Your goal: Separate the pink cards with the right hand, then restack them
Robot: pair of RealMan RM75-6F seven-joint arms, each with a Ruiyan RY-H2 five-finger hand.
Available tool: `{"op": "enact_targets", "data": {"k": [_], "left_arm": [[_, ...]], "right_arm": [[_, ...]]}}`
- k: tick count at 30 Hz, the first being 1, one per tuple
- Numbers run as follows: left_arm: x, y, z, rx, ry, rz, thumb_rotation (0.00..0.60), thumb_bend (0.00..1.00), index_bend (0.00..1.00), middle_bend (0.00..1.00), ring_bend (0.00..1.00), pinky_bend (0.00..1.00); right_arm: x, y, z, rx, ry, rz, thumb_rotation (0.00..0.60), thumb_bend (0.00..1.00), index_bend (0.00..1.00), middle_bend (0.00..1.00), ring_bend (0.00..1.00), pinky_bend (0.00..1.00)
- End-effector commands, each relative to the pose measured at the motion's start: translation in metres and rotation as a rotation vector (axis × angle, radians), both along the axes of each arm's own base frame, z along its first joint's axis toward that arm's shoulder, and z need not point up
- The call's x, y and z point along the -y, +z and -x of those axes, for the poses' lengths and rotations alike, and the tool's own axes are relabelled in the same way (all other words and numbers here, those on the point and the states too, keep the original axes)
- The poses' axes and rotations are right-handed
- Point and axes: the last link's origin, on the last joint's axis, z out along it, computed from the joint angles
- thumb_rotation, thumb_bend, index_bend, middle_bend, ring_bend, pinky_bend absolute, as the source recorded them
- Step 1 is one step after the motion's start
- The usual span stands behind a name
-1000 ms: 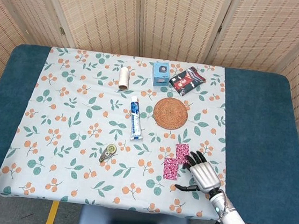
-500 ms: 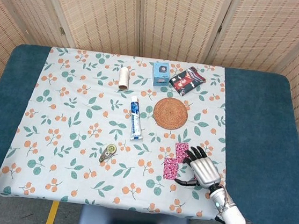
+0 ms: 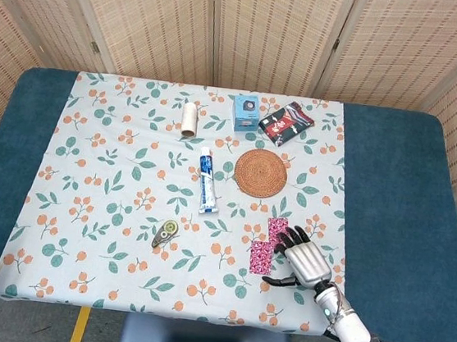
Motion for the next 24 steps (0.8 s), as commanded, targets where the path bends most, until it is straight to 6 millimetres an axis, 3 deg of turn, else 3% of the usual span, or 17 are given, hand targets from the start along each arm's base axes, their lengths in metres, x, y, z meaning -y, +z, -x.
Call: {"op": "enact_targets", "data": {"k": [1, 24], "left_arm": [[0.000, -0.001, 0.000, 0.000, -0.002, 0.002, 0.600, 0.26, 0.22, 0.06, 0.12, 0.00], [-0.001, 0.000, 0.003, 0.002, 0.007, -0.001, 0.600, 0.26, 0.22, 0.06, 0.12, 0.00]], "right_arm": [[0.002, -0.001, 0.001, -0.006, -0.003, 0.001, 0.068, 0.18, 0.32, 0.16, 0.00, 0.00], [0.025, 0.001, -0.004, 0.003, -0.017, 0.052, 0.068, 0.18, 0.32, 0.16, 0.00, 0.00]]}}
